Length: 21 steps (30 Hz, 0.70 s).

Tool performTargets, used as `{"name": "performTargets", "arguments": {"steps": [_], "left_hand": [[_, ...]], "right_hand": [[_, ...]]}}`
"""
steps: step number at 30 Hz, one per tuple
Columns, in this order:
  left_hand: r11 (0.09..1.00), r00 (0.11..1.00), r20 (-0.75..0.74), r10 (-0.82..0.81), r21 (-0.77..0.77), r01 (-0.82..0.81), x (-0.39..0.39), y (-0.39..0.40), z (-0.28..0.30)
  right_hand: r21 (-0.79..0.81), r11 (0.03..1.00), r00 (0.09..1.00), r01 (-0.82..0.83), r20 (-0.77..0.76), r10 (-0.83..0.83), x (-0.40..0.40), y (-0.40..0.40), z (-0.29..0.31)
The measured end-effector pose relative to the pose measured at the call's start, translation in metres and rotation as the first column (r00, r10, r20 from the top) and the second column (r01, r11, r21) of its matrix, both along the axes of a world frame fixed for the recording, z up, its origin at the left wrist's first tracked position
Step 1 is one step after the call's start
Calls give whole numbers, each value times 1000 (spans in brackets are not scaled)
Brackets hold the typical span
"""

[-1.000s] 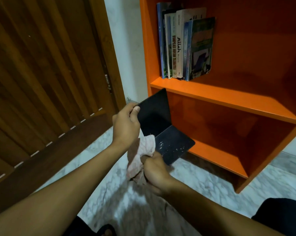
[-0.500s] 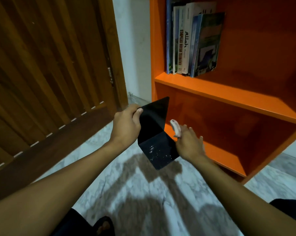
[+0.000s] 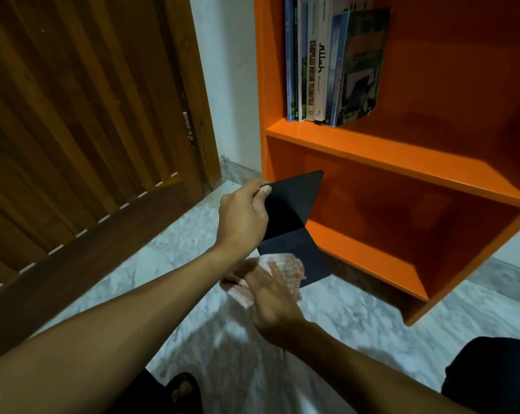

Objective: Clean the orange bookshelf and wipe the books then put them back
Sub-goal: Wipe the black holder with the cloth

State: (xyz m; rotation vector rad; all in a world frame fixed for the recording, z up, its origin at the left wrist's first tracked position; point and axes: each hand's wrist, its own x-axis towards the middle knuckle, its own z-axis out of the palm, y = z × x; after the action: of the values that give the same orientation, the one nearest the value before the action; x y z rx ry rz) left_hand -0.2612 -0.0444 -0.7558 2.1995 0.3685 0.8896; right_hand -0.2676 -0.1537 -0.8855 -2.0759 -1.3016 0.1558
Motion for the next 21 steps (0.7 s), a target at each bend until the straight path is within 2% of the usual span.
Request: {"name": "performTargets", "arguments": {"steps": [2,6,8,9,12,14,15,17,18,19,21], "left_hand": [[1000,1000,0,-14,25,14,-1,5,-2],[998,1000,7,-23,65,22,-4,16,-1],[996,1000,10,-27,84,26,-5,22,0],[996,999,16,-32,86,31,-6,25,0],[996,998,40,-41,78,38,-11,32,0],[997,998,28,-61,43,60,-15,37,-2],[997,997,15,-74,23,73,-18,39,-2],[996,996,-8,-93,7,93,-22,43,-2],[994,994,-21,-107,-4,107,-23,44,-1],[991,991,-35,-126,-38,124,-25,44,0],[971,982,-49,-180,-166,170,-28,43,1]], "right_hand": [[35,998,996,-43,-72,45,-3,-2,2],[-47,987,949,-153,-285,134,-9,-8,10],[-54,986,913,-158,-389,125,-8,-14,7],[-66,990,868,-124,-491,76,-5,-19,-1],[-163,972,625,169,-744,-234,8,-34,-22],[-227,884,527,408,-732,-431,26,-46,-28],[-237,829,444,506,-753,-486,35,-53,-25],[-239,755,202,611,-875,-440,54,-64,-15],[-231,740,113,631,-917,-383,59,-68,-7],[-213,747,49,630,-949,-312,63,-70,0],[-147,781,25,608,-979,-204,64,-69,15]]}}
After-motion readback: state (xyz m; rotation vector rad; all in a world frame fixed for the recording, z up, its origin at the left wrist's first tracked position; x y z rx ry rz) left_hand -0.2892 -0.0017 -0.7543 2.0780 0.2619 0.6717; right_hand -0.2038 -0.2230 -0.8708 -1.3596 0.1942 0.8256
